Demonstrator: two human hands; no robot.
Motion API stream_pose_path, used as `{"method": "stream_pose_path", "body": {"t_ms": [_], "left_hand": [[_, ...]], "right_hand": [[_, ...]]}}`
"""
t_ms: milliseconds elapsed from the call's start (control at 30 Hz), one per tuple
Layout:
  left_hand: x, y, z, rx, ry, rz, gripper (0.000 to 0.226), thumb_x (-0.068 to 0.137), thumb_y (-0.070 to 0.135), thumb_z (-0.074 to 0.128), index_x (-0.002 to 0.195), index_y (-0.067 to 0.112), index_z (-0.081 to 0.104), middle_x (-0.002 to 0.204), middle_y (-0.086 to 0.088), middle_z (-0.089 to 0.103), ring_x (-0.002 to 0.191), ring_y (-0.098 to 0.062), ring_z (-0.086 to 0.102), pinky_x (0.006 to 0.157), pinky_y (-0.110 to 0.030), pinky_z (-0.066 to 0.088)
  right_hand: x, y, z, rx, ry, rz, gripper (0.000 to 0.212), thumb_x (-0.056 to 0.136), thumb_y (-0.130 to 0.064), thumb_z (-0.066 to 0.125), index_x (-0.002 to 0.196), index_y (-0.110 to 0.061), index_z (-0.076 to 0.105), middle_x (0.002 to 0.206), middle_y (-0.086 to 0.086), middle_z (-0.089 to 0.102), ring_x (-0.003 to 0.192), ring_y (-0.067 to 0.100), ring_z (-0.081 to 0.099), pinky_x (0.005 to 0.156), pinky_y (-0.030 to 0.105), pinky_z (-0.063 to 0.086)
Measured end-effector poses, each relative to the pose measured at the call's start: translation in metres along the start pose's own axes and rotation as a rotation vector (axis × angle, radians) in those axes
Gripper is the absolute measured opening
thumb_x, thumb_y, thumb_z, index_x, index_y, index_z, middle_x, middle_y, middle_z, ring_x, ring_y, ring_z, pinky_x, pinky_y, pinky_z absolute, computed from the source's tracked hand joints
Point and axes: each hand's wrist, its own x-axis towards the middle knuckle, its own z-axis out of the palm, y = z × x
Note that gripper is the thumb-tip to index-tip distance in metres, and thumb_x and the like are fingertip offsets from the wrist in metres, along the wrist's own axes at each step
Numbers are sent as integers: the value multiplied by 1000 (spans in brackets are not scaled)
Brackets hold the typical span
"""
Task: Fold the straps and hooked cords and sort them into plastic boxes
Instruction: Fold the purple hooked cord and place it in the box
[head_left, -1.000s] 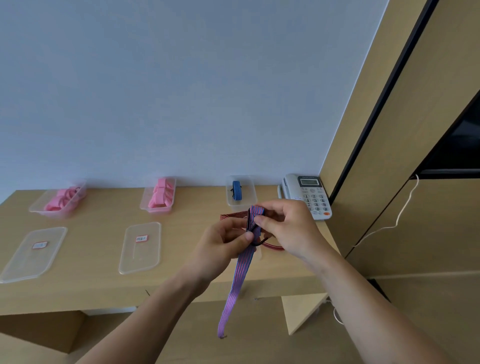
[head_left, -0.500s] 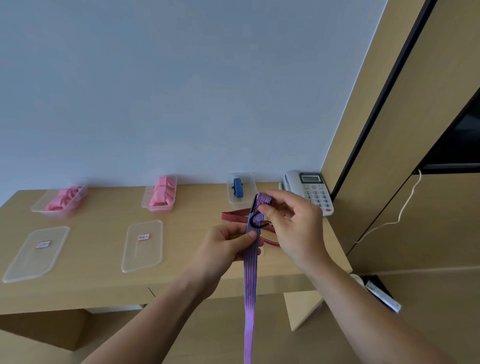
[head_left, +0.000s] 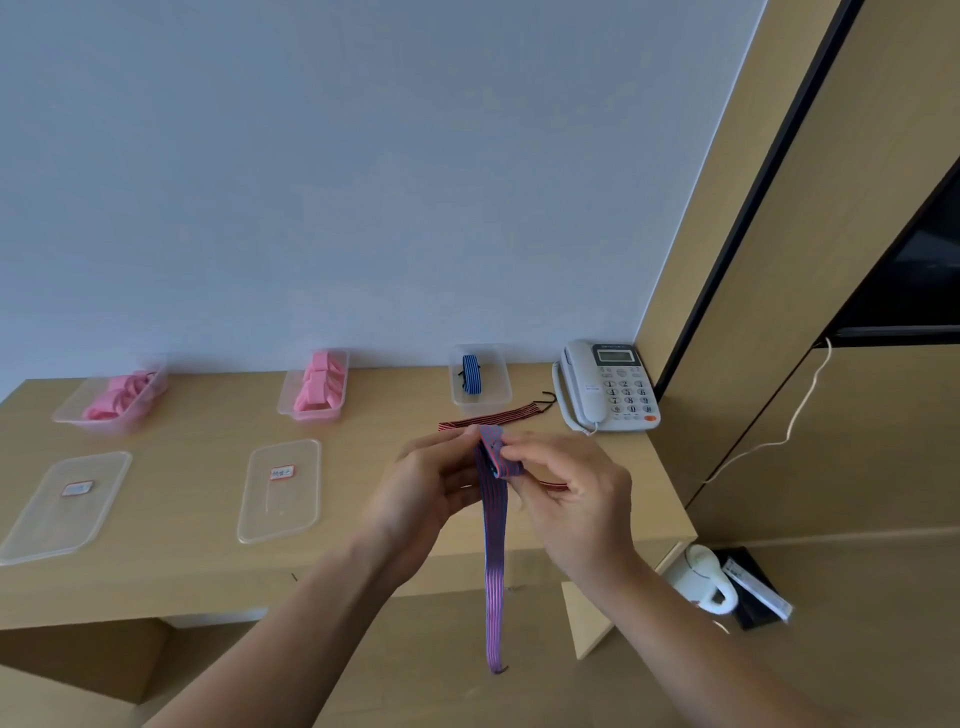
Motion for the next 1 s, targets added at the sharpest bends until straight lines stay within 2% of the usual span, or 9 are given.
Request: {"method": "stream_pose_path", "body": {"t_ms": [133, 300, 467, 567, 633, 767, 833, 900, 1000], "left_hand": [[-2, 1, -3, -18, -24, 26, 27, 99, 15, 60, 115, -3, 73, 106, -17, 74, 87, -23, 71, 79, -30, 60], [-3, 4, -4, 8, -44, 61, 22, 97, 7, 60, 110, -1, 75, 105, -18, 73, 86, -23, 71, 78, -32, 61], [-3, 8, -4, 96, -30, 111, 23, 100, 1, 56, 108, 4, 77, 103, -15, 77, 84, -22, 72, 73, -29, 59], [-4, 9, 0, 179, 17, 161, 26, 100, -4, 55, 116, 5, 73, 100, -12, 79, 81, -21, 74, 69, -26, 58], [-4, 9, 5, 226, 48, 193, 33, 99, -7, 57, 128, 9, 63, 100, -9, 81, 80, -20, 76, 68, -24, 59], [-4, 8, 13, 295, 40, 242, 51, 99, -6, 60, 141, 19, 46, 101, -4, 81, 81, -18, 78, 69, -23, 58], [-4, 8, 14, 306, 18, 247, 54, 98, -8, 60, 142, 19, 43, 100, -4, 81, 81, -19, 78, 70, -24, 58], [-3, 8, 14, 292, -5, 231, 53, 97, -9, 60, 141, 17, 43, 99, -8, 81, 80, -23, 77, 72, -27, 59], [-5, 7, 15, 241, -12, 156, 43, 97, -6, 62, 135, 12, 51, 95, -12, 79, 79, -26, 76, 71, -30, 60]], "right_hand": [[-10, 2, 2, -65, -43, -68, 20, 71, 3, 84, 87, -9, 79, 102, -3, 76, 89, 21, 69, 77, 37, 55], [-13, 4, 1, -160, -108, -159, 13, 82, -7, 79, 94, -12, 78, 112, -7, 74, 91, 22, 62, 81, 35, 53], [-11, 0, -2, -178, -162, -162, 24, 75, -3, 83, 97, -12, 78, 114, -5, 73, 92, 24, 62, 82, 36, 54], [0, -7, -8, -57, -108, -85, 11, 76, -10, 81, 87, -13, 78, 102, -6, 75, 91, 20, 64, 83, 33, 51], [12, -10, -11, -50, -95, 4, 12, 80, -14, 77, 92, -14, 75, 100, -5, 72, 94, 17, 62, 84, 31, 49], [32, -6, -12, 89, -443, 480, 28, 90, -13, 70, 118, -16, 69, 110, -1, 67, 103, 14, 60, 90, 40, 52], [37, -3, -14, 291, -505, 643, 20, 91, -8, 68, 109, -17, 73, 103, 2, 72, 97, 15, 67, 87, 36, 55], [40, 0, -18, 360, -466, 678, 17, 88, -6, 72, 101, -17, 76, 97, 2, 75, 92, 16, 70, 82, 29, 54], [42, 1, -21, 376, -433, 703, 19, 84, -3, 76, 92, -20, 76, 96, 0, 74, 94, 22, 70, 85, 31, 55]]}}
